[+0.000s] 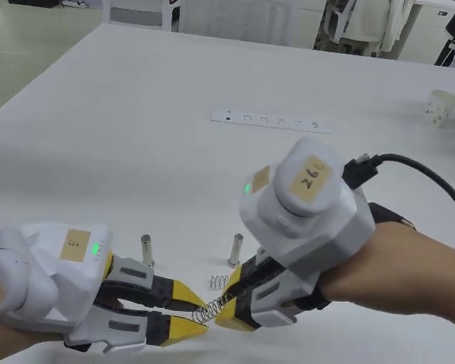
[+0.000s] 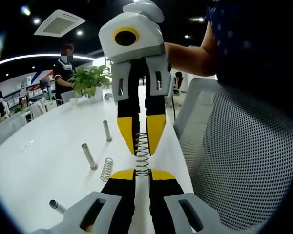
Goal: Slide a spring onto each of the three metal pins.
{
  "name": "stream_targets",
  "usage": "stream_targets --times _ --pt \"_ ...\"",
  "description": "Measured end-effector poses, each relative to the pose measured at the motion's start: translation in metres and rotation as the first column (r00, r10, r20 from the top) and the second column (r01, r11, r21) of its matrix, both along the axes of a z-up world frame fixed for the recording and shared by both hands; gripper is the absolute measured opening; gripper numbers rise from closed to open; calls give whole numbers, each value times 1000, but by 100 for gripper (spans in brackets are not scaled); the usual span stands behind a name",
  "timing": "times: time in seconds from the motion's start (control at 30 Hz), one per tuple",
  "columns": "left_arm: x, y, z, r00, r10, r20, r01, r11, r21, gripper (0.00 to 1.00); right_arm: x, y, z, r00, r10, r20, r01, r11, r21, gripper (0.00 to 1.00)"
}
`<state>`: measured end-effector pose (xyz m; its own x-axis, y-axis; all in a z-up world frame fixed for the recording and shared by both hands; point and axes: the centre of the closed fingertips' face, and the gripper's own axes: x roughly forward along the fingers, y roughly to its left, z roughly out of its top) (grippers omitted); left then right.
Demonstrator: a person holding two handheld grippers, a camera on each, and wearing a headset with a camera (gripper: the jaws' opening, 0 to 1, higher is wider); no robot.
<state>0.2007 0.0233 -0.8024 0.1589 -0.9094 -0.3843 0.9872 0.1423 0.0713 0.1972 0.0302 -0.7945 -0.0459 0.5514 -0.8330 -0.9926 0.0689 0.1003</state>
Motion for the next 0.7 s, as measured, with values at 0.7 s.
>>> stream_targets --times 0.7 --pt "-5 -5 -5 999 -27 -19 27 1000 7 2 -5 10 3 999 32 17 -32 999 -2 8"
